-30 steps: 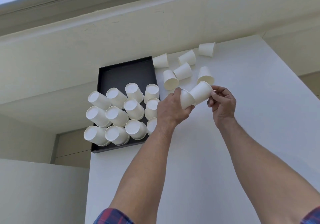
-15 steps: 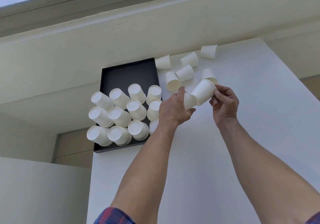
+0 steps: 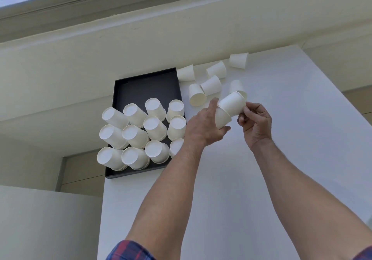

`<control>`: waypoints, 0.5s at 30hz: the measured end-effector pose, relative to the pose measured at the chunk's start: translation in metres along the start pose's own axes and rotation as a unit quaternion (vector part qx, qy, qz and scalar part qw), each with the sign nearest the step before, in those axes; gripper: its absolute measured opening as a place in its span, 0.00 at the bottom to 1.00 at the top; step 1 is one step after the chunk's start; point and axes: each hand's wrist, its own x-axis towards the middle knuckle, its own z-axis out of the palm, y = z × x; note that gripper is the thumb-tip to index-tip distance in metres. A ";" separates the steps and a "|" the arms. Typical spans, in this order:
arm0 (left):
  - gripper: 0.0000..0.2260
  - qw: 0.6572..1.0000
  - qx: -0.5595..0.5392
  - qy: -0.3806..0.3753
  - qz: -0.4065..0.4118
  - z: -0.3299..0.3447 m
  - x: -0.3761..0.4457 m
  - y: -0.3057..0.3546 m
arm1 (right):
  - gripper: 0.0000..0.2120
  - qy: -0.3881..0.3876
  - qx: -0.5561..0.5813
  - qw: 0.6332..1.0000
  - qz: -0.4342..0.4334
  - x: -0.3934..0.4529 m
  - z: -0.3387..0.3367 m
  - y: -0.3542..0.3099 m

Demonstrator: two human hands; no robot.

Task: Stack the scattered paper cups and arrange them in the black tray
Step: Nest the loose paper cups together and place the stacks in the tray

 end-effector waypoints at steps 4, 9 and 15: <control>0.42 1.000 -0.030 0.003 0.006 -0.002 0.001 0.007 | 0.07 -0.036 -0.060 0.997 0.023 -0.005 -0.001 0.006; 0.36 1.000 -0.011 -0.014 0.020 -0.004 0.002 0.004 | 0.03 -0.063 -0.144 0.986 0.054 -0.006 0.001 0.006; 0.26 1.000 0.011 0.004 0.024 -0.005 0.001 -0.004 | 0.09 -0.106 -0.231 0.967 0.033 0.001 0.008 0.003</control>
